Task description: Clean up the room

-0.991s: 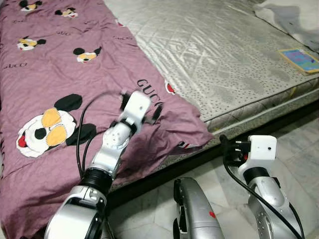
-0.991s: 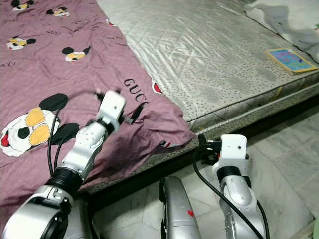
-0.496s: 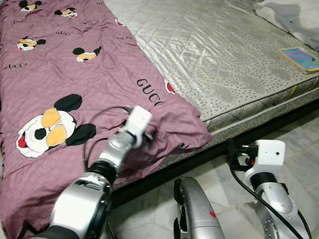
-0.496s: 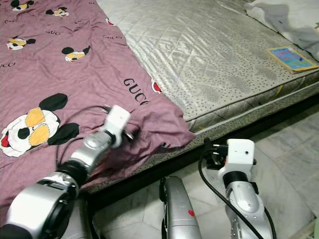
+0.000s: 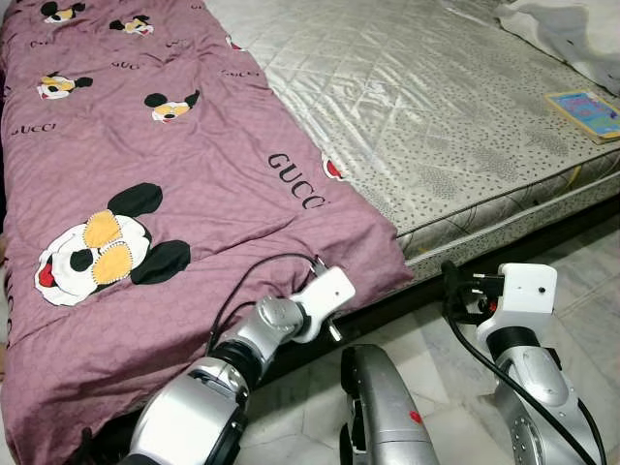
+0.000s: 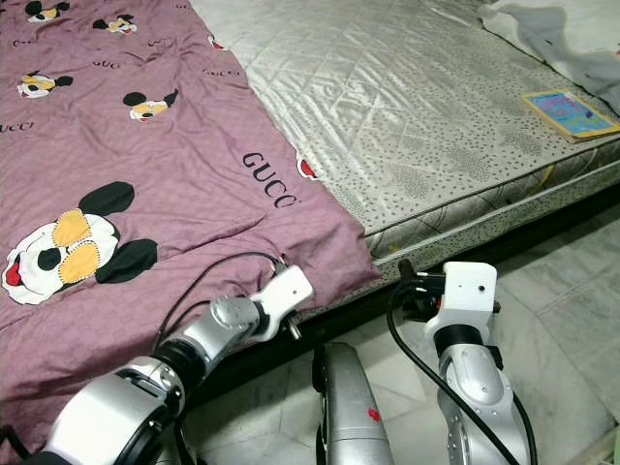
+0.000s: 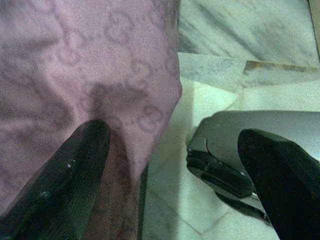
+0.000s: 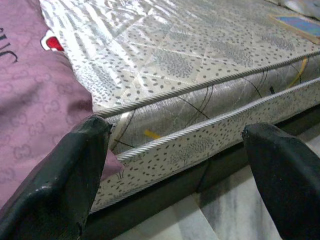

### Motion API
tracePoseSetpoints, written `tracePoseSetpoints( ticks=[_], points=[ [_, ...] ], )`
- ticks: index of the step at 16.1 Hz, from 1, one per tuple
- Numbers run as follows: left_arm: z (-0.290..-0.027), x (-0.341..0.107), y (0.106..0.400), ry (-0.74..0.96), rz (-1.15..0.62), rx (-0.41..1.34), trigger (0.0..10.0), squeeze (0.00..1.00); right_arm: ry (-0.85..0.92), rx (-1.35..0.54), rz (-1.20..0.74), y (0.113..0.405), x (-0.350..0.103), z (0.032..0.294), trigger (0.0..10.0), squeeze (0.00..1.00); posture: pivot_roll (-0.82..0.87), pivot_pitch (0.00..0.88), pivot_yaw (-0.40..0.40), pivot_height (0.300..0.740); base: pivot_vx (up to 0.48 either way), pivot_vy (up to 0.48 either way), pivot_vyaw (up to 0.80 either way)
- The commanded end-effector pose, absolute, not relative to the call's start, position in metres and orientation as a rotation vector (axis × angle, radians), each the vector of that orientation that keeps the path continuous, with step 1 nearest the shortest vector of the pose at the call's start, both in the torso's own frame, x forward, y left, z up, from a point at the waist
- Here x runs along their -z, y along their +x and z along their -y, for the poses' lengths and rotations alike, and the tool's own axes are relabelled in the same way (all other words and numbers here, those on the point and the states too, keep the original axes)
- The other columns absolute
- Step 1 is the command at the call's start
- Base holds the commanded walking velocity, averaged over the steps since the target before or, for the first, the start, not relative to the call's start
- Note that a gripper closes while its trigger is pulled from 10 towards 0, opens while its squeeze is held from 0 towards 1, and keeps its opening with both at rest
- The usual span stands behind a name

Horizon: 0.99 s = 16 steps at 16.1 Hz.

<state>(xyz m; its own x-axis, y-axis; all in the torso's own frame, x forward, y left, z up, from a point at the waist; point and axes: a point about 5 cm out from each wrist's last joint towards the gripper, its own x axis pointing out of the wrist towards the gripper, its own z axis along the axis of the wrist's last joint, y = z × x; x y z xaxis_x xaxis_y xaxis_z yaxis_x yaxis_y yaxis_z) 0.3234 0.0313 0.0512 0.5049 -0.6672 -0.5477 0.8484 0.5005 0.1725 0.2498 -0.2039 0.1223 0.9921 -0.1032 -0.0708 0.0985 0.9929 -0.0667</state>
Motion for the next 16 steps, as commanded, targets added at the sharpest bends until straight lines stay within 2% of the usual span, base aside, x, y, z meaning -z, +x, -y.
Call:
tracePoseSetpoints(
  ticks=[1,5,10,12,13,14,16],
  points=[
    [-0.034,-0.056,0.327,0.469,-0.414,0.952,10.0,0.00,-0.067,0.103,-0.076,0.252,-0.122,0.205,10.0,0.00,-0.22,0.139,0.005,0.518,0.000,0.000,0.00],
    [-0.034,-0.092,0.347,0.442,-0.202,0.879,10.0,0.00,-0.065,0.104,-0.060,0.259,-0.123,0.203,10.0,0.00,-0.20,0.112,0.006,0.518,0.000,0.000,0.00],
    [-0.018,-0.129,0.352,0.419,0.035,0.934,10.0,0.00,-0.060,0.097,-0.035,0.269,-0.125,0.198,10.0,0.00,-0.18,0.078,0.005,0.518,0.000,0.000,0.00],
    [-0.020,-0.147,0.355,0.399,0.160,0.868,10.0,0.00,-0.050,0.089,-0.015,0.274,-0.128,0.197,10.0,0.00,-0.17,0.069,0.008,0.518,0.000,0.000,0.00],
    [-0.029,-0.155,0.356,0.368,0.227,0.779,10.0,0.00,-0.035,0.083,-0.005,0.276,-0.130,0.196,10.0,0.00,-0.16,0.056,0.013,0.518,0.000,0.000,0.00],
    [-0.051,-0.158,0.353,0.342,0.303,0.634,10.0,0.00,-0.009,0.069,0.006,0.279,-0.130,0.193,10.0,0.00,-0.15,0.050,0.015,0.518,0.000,0.000,0.00],
    [-0.088,-0.156,0.334,0.270,0.351,0.476,10.0,0.00,0.004,0.053,0.010,0.281,-0.129,0.186,10.0,0.00,-0.12,0.040,0.015,0.518,0.000,0.000,0.00]
  ],
)
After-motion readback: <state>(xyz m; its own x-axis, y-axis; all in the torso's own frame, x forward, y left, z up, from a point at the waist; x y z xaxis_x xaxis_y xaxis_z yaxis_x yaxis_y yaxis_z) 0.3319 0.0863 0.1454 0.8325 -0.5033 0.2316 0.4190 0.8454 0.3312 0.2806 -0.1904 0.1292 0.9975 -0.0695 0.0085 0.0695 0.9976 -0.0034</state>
